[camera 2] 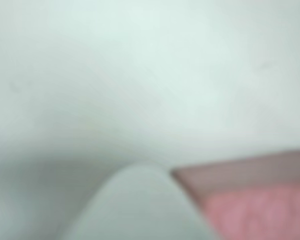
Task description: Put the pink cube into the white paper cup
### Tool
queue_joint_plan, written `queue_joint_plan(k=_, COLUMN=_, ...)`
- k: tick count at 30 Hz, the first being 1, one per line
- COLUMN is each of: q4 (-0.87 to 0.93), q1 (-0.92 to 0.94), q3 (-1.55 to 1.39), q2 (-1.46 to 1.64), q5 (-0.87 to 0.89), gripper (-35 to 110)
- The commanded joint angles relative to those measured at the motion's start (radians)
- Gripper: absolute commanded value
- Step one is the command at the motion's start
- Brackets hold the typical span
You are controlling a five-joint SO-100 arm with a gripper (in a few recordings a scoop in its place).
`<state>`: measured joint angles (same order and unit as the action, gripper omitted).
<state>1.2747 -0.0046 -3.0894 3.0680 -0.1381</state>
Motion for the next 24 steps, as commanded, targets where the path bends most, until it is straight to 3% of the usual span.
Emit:
queue_joint_plan(k=1, q4=0.029, q1=-0.014, q3=0.023, q2=0.239, q5=0.003, gripper=0)
queue_joint_plan(k=24, q4=0.029, q1=-0.041, q3=0.023, q2=0.239, q5=0.018, gripper=0)
